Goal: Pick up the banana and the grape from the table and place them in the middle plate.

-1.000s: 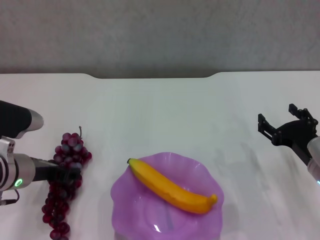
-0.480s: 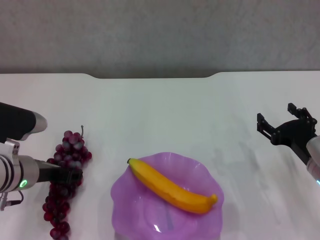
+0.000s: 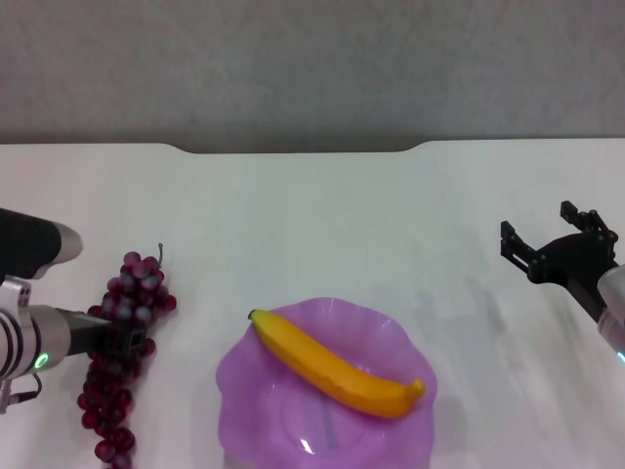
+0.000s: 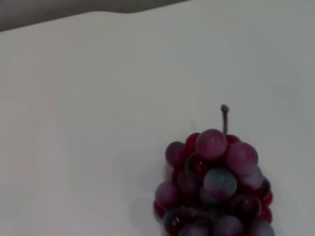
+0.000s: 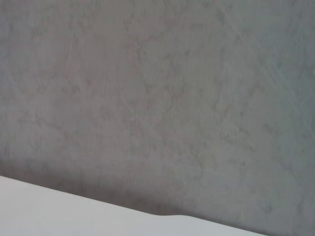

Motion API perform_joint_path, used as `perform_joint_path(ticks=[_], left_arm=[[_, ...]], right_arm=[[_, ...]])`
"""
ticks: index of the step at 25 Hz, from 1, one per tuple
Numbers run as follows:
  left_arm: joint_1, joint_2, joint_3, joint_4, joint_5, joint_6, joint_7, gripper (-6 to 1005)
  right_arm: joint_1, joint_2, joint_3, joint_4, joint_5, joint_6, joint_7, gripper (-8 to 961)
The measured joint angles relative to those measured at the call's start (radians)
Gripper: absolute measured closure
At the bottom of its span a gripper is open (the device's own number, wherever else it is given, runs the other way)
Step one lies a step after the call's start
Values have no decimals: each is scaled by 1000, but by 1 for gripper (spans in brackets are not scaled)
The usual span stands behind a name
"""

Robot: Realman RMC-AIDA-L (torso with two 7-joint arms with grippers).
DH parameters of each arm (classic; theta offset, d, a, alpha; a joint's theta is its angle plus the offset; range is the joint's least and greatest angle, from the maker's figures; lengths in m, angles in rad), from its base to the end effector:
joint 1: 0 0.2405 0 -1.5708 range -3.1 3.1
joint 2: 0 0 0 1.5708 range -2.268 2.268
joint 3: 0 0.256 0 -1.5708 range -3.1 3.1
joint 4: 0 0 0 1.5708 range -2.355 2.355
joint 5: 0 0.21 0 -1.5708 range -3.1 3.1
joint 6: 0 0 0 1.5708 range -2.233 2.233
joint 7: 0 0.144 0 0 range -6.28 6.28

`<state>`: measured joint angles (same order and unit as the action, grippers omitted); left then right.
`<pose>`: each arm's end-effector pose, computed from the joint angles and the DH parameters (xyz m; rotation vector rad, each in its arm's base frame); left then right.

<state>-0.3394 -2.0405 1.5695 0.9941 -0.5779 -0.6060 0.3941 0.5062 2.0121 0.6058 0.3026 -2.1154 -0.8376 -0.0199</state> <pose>-0.3160 0.3638 -0.0222 -2.0163 -1.0983 0.1281 0.3195 0.3571 -0.0468 -1.8396 0.5453 0.4398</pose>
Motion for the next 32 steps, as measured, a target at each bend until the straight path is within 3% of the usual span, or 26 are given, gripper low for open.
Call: perform_joint_path(ticks=[15, 25, 32], left_arm=[[45, 2, 28, -1, -75, 101, 37, 549], [48, 0, 31, 8, -86, 107, 39, 561], [70, 2, 30, 21, -202, 123, 141, 566]], right_arm=[[-4, 0, 0, -4, 0, -11, 0, 67], [-6, 0, 0, -5, 0, -11, 0, 67], [-8, 0, 0, -5, 0, -11, 0, 68]])
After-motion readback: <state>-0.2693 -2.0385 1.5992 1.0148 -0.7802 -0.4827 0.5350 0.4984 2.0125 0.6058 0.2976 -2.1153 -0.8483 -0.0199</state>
